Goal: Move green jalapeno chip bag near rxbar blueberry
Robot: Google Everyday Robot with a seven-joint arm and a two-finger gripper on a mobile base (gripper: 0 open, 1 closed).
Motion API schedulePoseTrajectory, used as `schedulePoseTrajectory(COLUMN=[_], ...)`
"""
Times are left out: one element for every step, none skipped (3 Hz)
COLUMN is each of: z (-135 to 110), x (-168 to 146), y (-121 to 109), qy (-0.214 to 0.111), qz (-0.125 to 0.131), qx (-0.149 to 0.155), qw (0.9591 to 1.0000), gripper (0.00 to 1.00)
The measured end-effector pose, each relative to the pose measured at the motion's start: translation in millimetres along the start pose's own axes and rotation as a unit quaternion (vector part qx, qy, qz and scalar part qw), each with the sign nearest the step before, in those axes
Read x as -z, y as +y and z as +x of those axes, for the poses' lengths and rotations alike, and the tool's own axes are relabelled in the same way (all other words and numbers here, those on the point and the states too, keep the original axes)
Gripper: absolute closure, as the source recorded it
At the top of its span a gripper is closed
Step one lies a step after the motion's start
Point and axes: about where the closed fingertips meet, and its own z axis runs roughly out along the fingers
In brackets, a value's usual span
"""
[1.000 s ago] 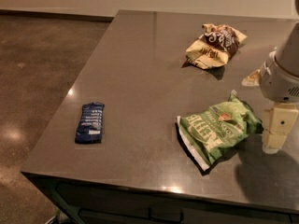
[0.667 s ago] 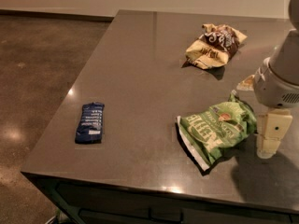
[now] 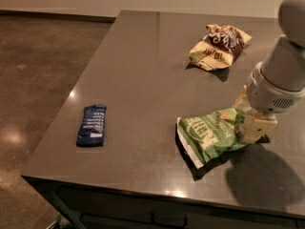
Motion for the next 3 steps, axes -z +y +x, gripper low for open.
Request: schedulePoseTrajectory(z=[-9.3,-41.8,-74.7], x=[5.3,21.1,32.8], y=[-7.0,-24.9,-36.6], qy=[0.001,-0.021,-0.049], qz=[0.0,0.001,0.001], qx=[-0.007,-0.006,0.009], qw=[1.0,0.9998,0.9988], gripper=[0.72,0.99,1.0])
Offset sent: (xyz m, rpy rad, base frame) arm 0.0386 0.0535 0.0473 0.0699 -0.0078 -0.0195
